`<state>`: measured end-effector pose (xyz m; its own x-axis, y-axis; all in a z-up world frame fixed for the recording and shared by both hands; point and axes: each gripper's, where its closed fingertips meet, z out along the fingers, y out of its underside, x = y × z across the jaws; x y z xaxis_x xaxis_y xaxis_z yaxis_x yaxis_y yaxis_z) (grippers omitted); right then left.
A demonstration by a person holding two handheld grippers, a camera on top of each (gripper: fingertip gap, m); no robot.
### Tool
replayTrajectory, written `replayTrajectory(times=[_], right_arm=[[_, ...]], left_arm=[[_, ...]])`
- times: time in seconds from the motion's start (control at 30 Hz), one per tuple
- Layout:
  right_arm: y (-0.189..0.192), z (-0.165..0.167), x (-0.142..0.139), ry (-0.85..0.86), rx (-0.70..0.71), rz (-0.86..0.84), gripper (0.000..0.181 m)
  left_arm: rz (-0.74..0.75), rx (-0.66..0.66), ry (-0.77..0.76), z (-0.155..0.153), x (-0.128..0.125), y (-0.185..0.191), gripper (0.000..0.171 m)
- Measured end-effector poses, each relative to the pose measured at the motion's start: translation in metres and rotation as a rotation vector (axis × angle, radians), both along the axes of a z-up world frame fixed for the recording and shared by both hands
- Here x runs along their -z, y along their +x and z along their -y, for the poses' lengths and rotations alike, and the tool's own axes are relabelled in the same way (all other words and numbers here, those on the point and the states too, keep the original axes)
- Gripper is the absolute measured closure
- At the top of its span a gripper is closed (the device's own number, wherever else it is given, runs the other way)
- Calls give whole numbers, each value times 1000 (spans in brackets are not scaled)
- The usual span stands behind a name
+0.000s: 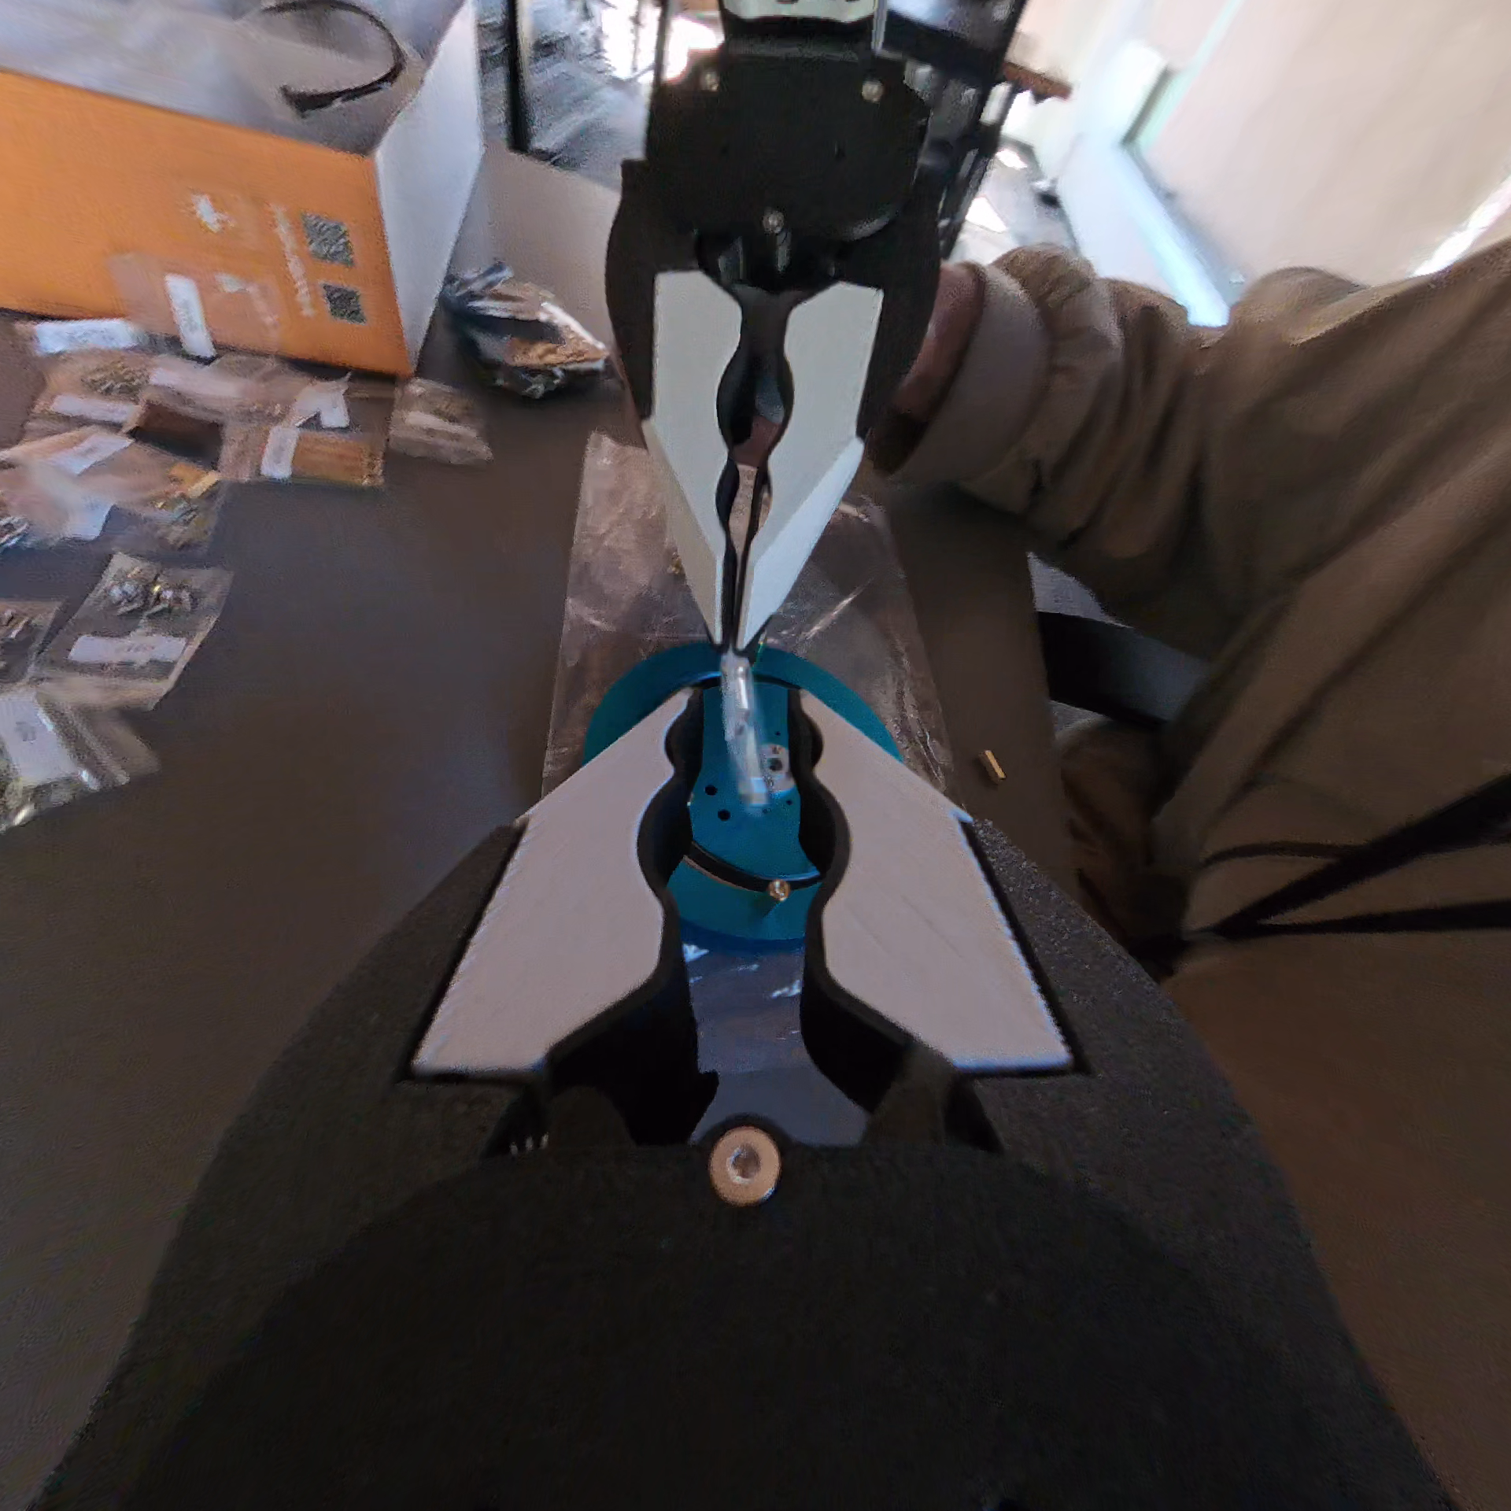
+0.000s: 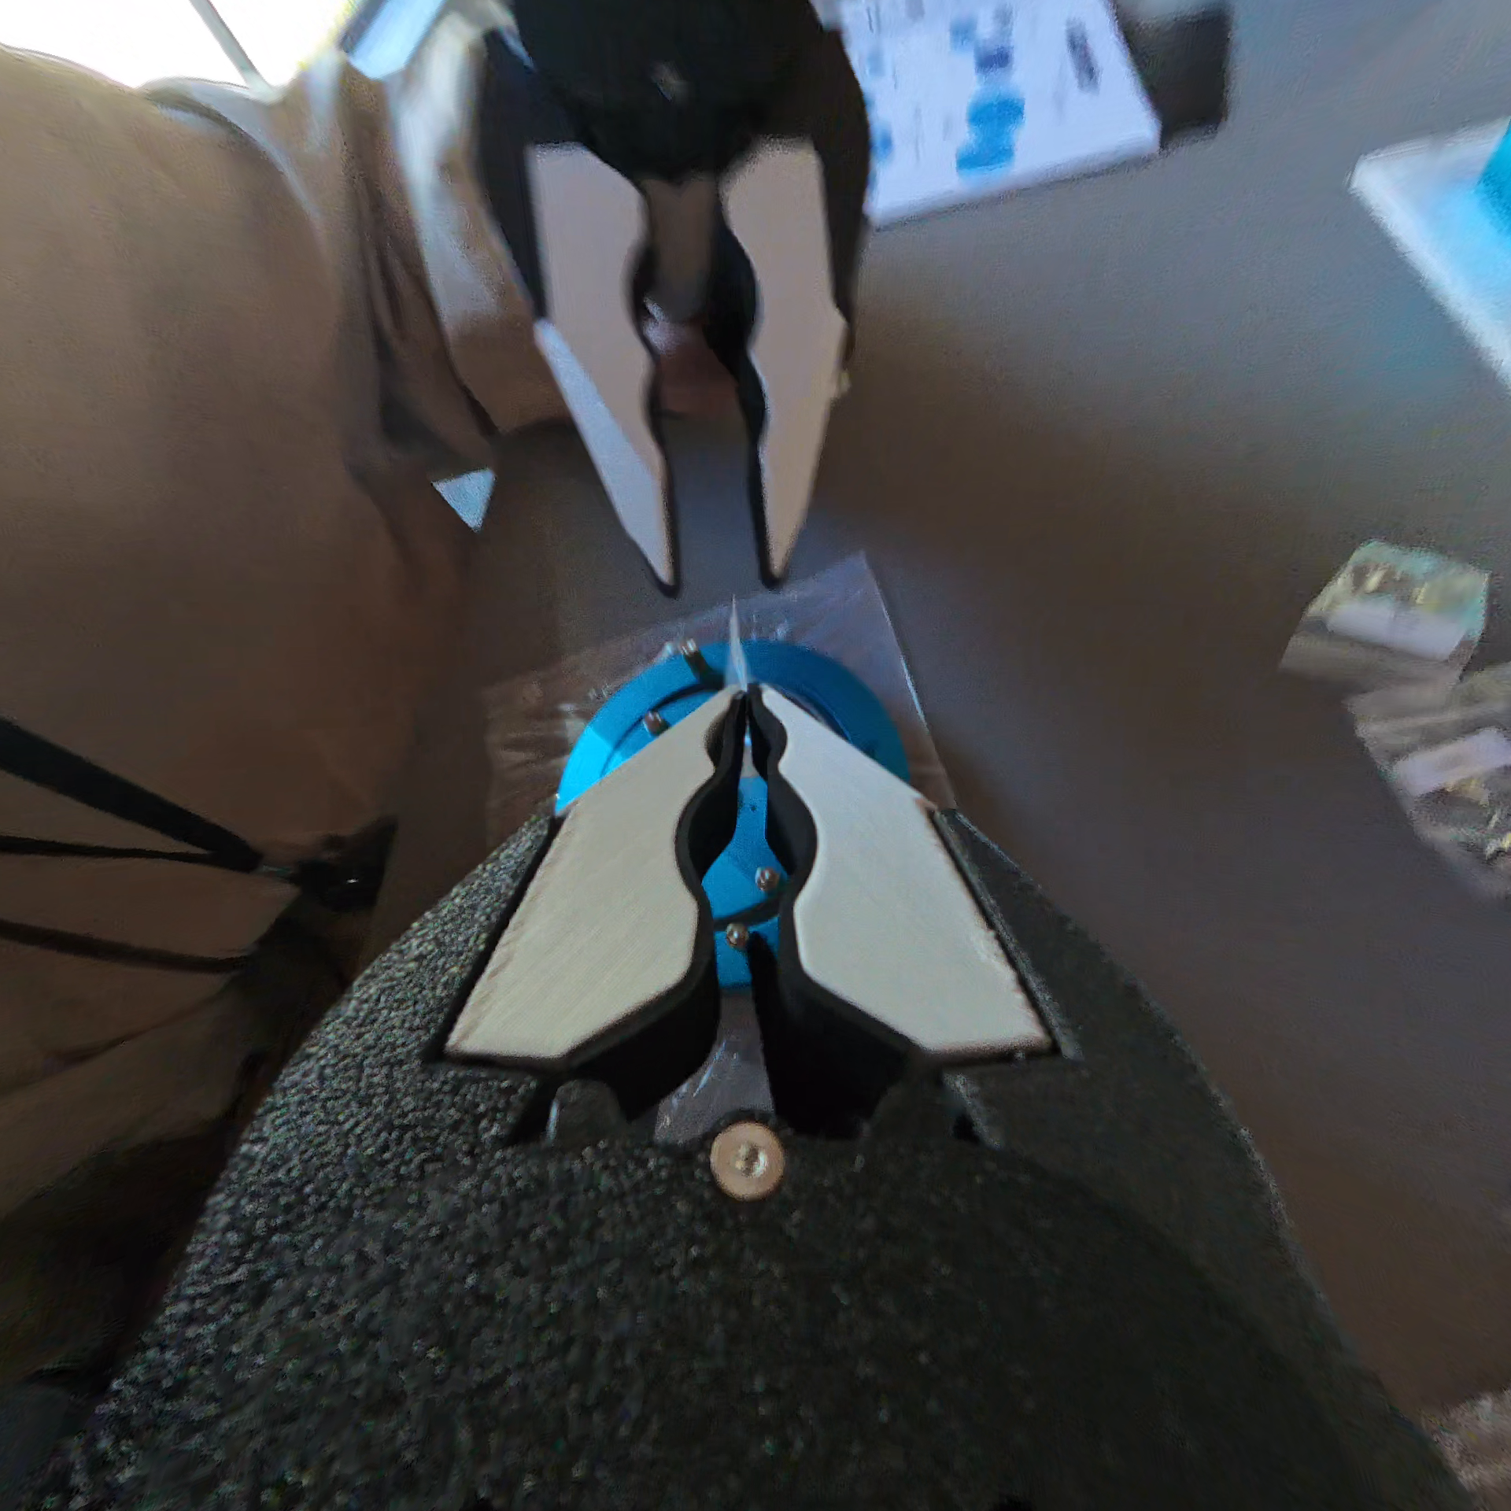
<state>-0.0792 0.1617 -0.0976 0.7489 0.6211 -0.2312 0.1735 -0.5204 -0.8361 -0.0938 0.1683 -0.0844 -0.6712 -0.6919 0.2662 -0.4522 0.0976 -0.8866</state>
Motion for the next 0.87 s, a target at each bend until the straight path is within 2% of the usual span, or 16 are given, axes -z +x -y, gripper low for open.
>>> replayTrajectory(times=[0.07,0.13,0.23,0.4,0.5,0.77,0.87], right_arm=[[-3,3,-13,75,-33,-55,181],[-3,4,-9,94,-35,-26,181],[-4,5,0,106,-36,25,181],[0,2,8,108,0,56,181],[-5,2,9,97,-9,16,181],[-7,-1,10,124,20,86,181],[-9,0,7,111,7,34,179]], left_arm=[[27,44,-34,1,0,4,152],[57,77,-61,6,3,6,153],[130,70,-13,7,12,9,170],[207,52,68,9,19,7,171],[181,33,65,7,22,8,171],[198,46,79,7,22,3,171],[203,40,80,7,21,3,171]])
